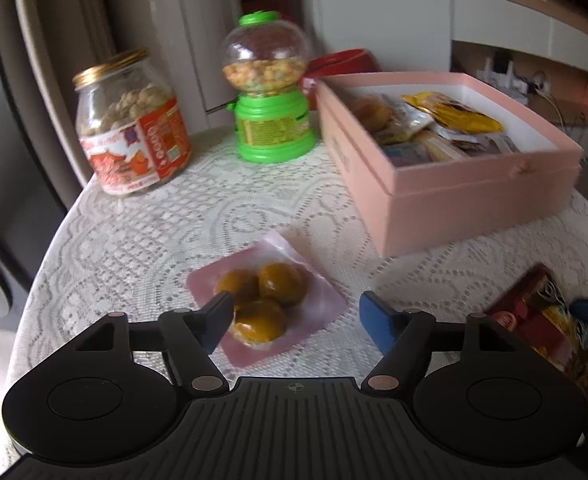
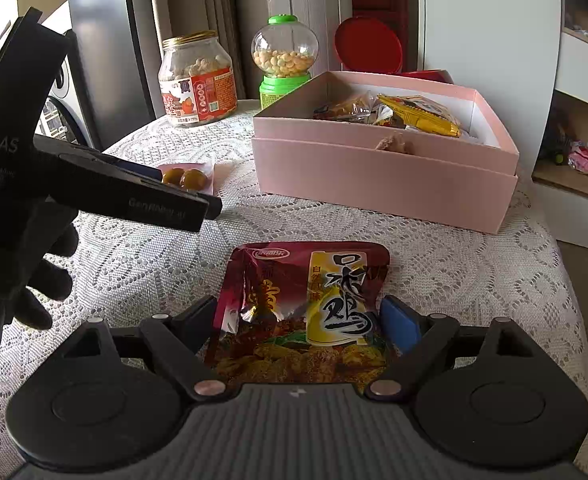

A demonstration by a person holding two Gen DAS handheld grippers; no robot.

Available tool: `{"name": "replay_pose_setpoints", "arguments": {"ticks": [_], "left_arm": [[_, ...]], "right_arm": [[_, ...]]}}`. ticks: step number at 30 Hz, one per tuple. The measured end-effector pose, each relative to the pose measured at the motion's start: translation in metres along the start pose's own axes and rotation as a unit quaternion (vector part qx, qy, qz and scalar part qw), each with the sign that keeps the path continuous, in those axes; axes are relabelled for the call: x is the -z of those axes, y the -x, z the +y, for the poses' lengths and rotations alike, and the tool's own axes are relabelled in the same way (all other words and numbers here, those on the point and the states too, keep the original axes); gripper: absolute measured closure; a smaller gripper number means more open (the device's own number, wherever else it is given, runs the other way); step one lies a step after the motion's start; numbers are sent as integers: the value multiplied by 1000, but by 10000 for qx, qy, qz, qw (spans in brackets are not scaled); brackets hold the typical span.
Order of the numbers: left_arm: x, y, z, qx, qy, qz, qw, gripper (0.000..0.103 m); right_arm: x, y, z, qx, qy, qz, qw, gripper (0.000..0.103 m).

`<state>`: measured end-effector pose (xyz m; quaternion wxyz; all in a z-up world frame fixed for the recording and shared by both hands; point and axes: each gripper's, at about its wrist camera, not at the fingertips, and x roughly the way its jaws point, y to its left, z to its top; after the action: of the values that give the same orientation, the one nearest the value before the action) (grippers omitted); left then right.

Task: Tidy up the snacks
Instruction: 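Grasp the pink tray of yellow egg-yolk snacks with the left tool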

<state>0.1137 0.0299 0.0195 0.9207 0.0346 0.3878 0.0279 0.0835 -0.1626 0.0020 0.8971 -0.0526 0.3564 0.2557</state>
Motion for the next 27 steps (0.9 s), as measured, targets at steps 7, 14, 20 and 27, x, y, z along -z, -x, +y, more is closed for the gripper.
{"name": "replay_pose_setpoints", "arguments": {"ticks": [7,14,20,27], "left_arm": [[-8,-22,36,-46,409,22,9992,22],[13,1,48,393,574,-308,9971,40],[53,51,39,771,608,-250,9948,42],[96,100,6,1046,370,-184,9937,38]], "right_arm": [[1,-1,1,9,20,7,10000,15],[1,-1,1,-2,57,35,10000,13],[-1,-3,4,0,158,96,9998,10],[-4,-8,7,-103,388,293,9988,1]]}}
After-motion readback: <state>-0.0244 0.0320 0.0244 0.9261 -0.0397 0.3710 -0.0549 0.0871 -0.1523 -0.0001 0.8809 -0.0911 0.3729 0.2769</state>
